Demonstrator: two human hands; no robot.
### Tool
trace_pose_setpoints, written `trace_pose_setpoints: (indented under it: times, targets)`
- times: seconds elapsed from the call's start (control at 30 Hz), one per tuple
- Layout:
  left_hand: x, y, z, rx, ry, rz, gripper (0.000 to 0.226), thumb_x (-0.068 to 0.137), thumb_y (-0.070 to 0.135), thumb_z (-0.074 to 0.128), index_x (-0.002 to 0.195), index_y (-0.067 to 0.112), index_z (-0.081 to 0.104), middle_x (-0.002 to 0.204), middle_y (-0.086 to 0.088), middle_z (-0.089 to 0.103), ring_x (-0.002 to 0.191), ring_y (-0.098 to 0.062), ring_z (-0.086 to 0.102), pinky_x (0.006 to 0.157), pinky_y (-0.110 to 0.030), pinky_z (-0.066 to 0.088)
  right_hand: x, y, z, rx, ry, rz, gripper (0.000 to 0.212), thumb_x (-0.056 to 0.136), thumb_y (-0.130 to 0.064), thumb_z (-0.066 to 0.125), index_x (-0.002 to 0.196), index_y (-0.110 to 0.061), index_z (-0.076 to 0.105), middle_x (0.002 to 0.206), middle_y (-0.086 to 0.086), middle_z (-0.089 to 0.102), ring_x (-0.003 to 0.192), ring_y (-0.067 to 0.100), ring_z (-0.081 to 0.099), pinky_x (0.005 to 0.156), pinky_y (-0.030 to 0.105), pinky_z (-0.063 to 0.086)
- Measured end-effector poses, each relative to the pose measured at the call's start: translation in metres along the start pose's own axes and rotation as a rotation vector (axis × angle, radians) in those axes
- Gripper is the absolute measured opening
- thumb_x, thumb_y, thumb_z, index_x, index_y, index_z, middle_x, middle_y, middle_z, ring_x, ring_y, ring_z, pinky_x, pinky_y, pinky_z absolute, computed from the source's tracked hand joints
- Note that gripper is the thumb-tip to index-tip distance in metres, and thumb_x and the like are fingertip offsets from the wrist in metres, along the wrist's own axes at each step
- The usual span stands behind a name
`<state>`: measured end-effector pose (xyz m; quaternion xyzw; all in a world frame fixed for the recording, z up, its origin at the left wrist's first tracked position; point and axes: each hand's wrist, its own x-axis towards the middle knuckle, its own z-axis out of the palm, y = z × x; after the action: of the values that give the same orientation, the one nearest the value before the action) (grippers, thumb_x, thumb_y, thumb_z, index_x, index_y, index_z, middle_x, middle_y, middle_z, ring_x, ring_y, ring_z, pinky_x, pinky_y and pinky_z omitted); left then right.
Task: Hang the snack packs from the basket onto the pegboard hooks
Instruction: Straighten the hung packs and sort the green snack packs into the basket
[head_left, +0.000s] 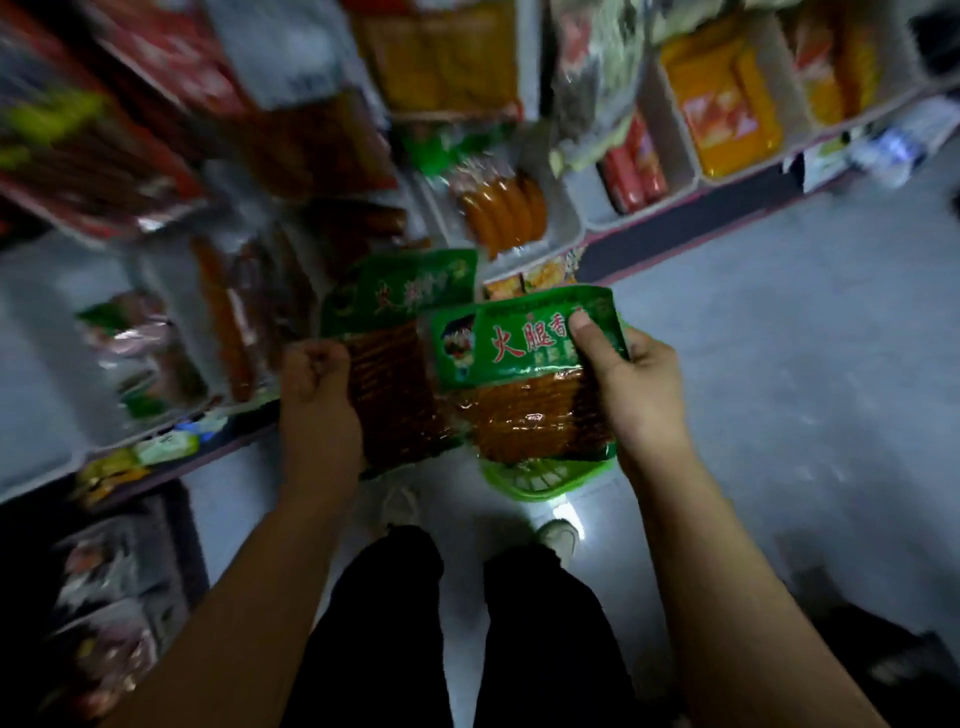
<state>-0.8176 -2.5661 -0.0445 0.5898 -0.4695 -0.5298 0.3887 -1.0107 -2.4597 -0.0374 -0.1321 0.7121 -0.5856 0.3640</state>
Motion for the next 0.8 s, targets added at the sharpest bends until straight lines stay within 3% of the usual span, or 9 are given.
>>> trace_pose_setpoints:
  times: [0.1,0.2,0.27,0.33,0.43,0.53,0.63,0.7,0.8]
  targets:
    - [-0.010,0.076,-0.033,-0.112,0.044,0.093,0.023,0.092,0.018,0.050,0.074,0.031,0.053,0.079,0.006,0.055,0.074,-0.007,0.053,0.069,-0.026,0.043,-0.024,-0.072,0.039,-0.025,-0.104,-0.118,0.035,0.084,-0.035,0.068,0.067,-0.005,0.067,0.064,0.002,0.065,0.061,0.011,0.056,0.059,0.025,0.043]
    - [-0.013,0.139,-0.072,-0.195,0.056,0.230,0.020,0.082,0.028,0.053,0.067,0.038,0.059,0.078,0.009,0.059,0.076,-0.009,0.056,0.067,-0.025,0.046,-0.042,-0.134,0.085,-0.076,-0.187,-0.329,0.039,0.086,-0.032,0.067,0.064,-0.001,0.062,0.061,0.007,0.062,0.061,0.010,0.047,0.058,0.026,0.037]
    - [-0.013,0.174,-0.099,-0.208,0.052,0.324,0.021,0.082,0.030,0.053,0.066,0.040,0.060,0.081,0.006,0.059,0.083,-0.014,0.056,0.073,-0.031,0.045,-0.056,-0.170,0.117,-0.163,-0.181,-0.488,0.046,0.087,-0.036,0.064,0.065,0.004,0.058,0.059,0.014,0.057,0.060,0.013,0.042,0.058,0.033,0.037]
    - [-0.009,0.203,-0.126,-0.248,0.053,0.422,0.022,0.083,0.025,0.053,0.066,0.038,0.059,0.081,0.004,0.054,0.085,-0.017,0.051,0.076,-0.035,0.039,-0.071,-0.199,0.145,-0.220,-0.161,-0.620,0.044,0.087,-0.040,0.062,0.064,-0.003,0.057,0.057,0.018,0.053,0.059,0.015,0.041,0.058,0.039,0.038]
    - [0.001,0.237,-0.159,-0.317,0.033,0.487,0.020,0.081,0.023,0.051,0.066,0.033,0.060,0.074,0.007,0.055,0.078,-0.013,0.051,0.073,-0.032,0.040,-0.092,-0.231,0.181,-0.185,-0.181,-0.743,0.033,0.087,-0.037,0.065,0.077,-0.007,0.058,0.074,0.024,0.059,0.063,0.020,0.050,0.062,0.033,0.040]
    - [0.012,0.271,-0.181,-0.426,-0.066,0.509,0.016,0.079,0.022,0.052,0.065,0.027,0.059,0.069,0.008,0.060,0.073,-0.012,0.057,0.071,-0.030,0.046,-0.107,-0.262,0.210,-0.176,-0.253,-0.765,0.023,0.085,-0.029,0.069,0.099,-0.011,0.064,0.098,0.004,0.070,0.093,0.013,0.065,0.083,0.028,0.049]
    - [0.024,0.302,-0.207,-0.467,-0.169,0.548,0.013,0.076,0.023,0.055,0.065,0.028,0.059,0.069,0.007,0.061,0.069,-0.011,0.059,0.065,-0.030,0.048,-0.121,-0.290,0.230,-0.093,-0.278,-0.832,0.005,0.085,-0.016,0.068,0.088,-0.020,0.068,0.077,-0.015,0.072,0.075,-0.005,0.064,0.071,0.014,0.049]
    - [0.035,0.320,-0.222,-0.353,-0.241,0.628,0.005,0.073,0.031,0.061,0.077,0.032,0.062,0.082,0.007,0.067,0.083,-0.013,0.064,0.078,-0.034,0.050,-0.129,-0.303,0.238,-0.036,-0.231,-0.914,0.013,0.085,-0.012,0.067,0.081,-0.024,0.066,0.069,-0.023,0.070,0.066,-0.010,0.062,0.064,0.009,0.047]
    - [0.049,0.353,-0.235,-0.216,-0.316,0.753,0.028,0.067,0.043,0.074,0.094,0.038,0.068,0.097,0.010,0.073,0.095,-0.010,0.068,0.085,-0.032,0.053,-0.139,-0.318,0.248,-0.014,-0.171,-1.032,0.013,0.084,-0.009,0.068,0.080,-0.022,0.066,0.071,-0.024,0.069,0.066,-0.009,0.062,0.062,0.007,0.045]
